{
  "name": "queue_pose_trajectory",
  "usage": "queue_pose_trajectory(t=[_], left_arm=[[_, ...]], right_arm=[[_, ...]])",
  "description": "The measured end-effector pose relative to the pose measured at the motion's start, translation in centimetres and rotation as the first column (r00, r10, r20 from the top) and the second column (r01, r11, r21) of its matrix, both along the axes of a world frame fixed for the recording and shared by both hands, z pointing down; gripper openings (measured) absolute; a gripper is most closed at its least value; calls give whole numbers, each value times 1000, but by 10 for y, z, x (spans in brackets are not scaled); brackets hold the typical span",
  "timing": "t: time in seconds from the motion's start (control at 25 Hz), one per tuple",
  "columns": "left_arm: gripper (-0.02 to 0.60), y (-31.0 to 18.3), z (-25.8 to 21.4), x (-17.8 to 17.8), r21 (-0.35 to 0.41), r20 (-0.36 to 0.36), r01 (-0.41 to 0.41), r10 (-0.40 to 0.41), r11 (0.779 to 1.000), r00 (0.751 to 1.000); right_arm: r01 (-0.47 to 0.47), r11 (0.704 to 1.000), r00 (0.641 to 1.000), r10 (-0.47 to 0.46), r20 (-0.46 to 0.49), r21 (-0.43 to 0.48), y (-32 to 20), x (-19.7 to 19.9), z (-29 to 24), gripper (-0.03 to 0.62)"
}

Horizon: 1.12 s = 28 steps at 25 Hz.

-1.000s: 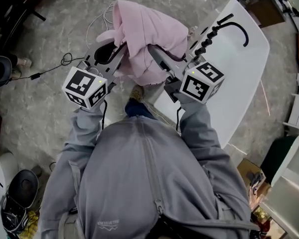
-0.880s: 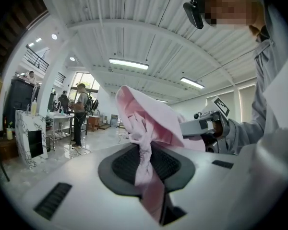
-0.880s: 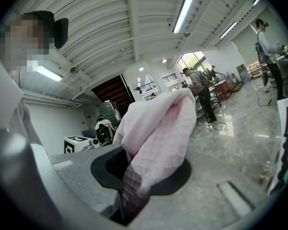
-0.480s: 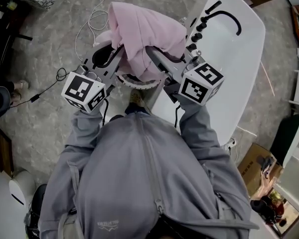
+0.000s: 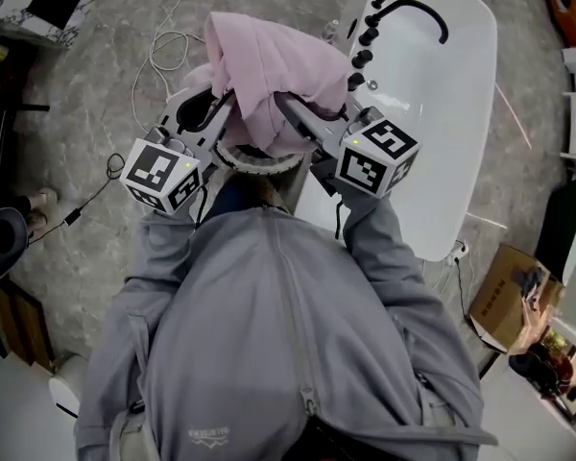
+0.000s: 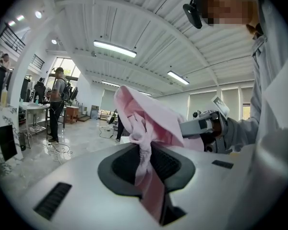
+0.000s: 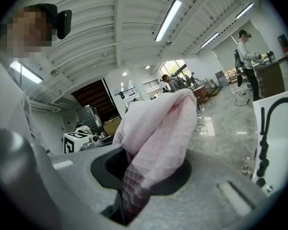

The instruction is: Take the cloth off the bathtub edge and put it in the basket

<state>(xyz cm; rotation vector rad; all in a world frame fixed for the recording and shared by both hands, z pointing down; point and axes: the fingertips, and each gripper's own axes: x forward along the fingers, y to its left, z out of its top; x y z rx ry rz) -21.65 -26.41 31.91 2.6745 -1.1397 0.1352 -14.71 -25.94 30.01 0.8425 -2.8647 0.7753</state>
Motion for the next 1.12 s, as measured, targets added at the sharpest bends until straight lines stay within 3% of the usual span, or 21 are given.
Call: queue_pose_trajectory(t=[0.28,0.56,0.84,1.12], left_arm=[[63,-21,34,8,-80,26,-86,88,993,996],[63,-28,92,10,-198,73,-138,155,970,985],[63,-27,160,7,-329,122,-190,241,925,963],[63,-20,228,7,-455,153,-223,323,862,934]], right_arm=[[-63,996,998,61,-26,-60,-19,9,35,89],[-99,990,994,94,-55,-98,-25,12,97,89],[-113,976,987,89,-131,-188,-25,12,169,89],[-127,942,974,60,-217,-310,-17,17,240,89]])
